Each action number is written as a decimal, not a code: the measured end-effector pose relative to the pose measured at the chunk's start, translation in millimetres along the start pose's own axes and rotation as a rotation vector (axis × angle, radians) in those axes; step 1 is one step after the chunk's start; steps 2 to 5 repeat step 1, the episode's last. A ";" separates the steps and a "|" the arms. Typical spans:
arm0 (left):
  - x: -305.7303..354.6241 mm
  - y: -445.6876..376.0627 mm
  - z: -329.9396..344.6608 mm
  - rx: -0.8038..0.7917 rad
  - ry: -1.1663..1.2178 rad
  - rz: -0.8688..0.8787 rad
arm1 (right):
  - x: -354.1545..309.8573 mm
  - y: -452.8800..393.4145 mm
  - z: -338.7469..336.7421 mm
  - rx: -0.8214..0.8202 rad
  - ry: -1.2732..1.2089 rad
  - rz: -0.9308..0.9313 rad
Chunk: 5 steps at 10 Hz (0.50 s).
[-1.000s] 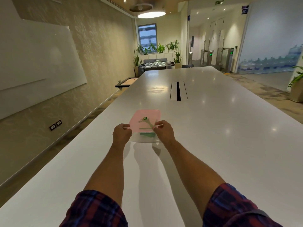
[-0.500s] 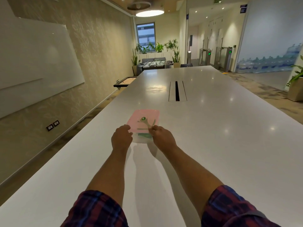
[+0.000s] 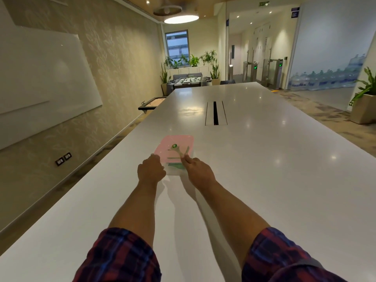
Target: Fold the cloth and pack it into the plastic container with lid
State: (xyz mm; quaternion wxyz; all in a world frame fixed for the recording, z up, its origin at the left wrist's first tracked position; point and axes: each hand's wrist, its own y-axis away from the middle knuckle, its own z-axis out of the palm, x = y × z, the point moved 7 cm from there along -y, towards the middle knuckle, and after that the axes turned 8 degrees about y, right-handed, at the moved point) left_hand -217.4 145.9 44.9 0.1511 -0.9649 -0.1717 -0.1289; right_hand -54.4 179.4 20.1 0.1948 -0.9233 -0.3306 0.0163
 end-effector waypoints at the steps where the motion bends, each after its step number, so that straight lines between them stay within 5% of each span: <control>1: 12.1 10.6 -0.7 -0.010 -0.109 0.057 | -1.6 7.6 -4.7 -0.001 0.052 -0.046; 5: 12.1 10.6 -0.7 -0.010 -0.109 0.057 | -1.6 7.6 -4.7 -0.001 0.052 -0.046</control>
